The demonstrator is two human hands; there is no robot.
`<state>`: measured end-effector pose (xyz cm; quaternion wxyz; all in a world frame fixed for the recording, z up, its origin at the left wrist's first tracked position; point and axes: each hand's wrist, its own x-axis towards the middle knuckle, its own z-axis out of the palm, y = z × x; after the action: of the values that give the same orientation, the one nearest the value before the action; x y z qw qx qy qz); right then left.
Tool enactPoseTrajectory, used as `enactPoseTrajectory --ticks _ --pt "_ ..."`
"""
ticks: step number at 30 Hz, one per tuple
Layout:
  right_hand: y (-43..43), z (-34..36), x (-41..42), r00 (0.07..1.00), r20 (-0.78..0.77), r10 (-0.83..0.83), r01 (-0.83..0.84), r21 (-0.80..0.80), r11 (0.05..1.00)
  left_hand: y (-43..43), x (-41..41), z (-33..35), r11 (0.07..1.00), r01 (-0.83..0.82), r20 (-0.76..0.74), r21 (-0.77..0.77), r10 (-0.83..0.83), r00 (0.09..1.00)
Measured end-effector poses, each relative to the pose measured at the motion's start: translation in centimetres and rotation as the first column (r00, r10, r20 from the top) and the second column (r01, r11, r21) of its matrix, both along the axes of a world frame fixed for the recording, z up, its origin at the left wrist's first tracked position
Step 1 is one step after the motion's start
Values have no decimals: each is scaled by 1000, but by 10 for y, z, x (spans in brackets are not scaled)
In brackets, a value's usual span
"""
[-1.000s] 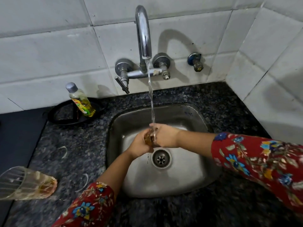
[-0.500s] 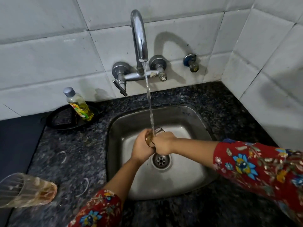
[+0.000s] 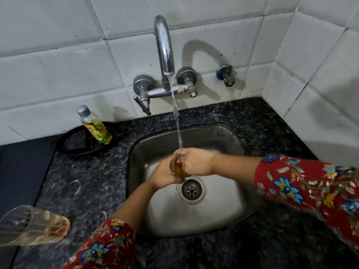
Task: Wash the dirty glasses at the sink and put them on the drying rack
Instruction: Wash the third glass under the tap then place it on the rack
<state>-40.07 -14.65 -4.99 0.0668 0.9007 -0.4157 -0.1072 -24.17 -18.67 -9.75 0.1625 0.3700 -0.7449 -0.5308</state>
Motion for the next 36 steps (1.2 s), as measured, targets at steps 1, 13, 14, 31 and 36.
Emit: enactPoseTrajectory --ticks 1,13,14,31,36 --pt "0 4 -4 993 94 -68 60 85 995 0 -1 1 1000 13 4 14 -13 1000" --pt "8 0 11 975 -94 -200 213 164 963 4 -8 -3 998 -65 -33 13 66 997" --pt "9 -7 17 962 -157 -225 249 158 955 6 -9 -4 994 -110 -45 -20 109 993" --pt "6 -17 17 973 -143 -179 201 159 967 10 2 4 996 -14 -13 -92 13 1000" --pt "22 -26 47 197 411 -890 162 882 443 12 13 -7 941 -83 327 -327 195 925"
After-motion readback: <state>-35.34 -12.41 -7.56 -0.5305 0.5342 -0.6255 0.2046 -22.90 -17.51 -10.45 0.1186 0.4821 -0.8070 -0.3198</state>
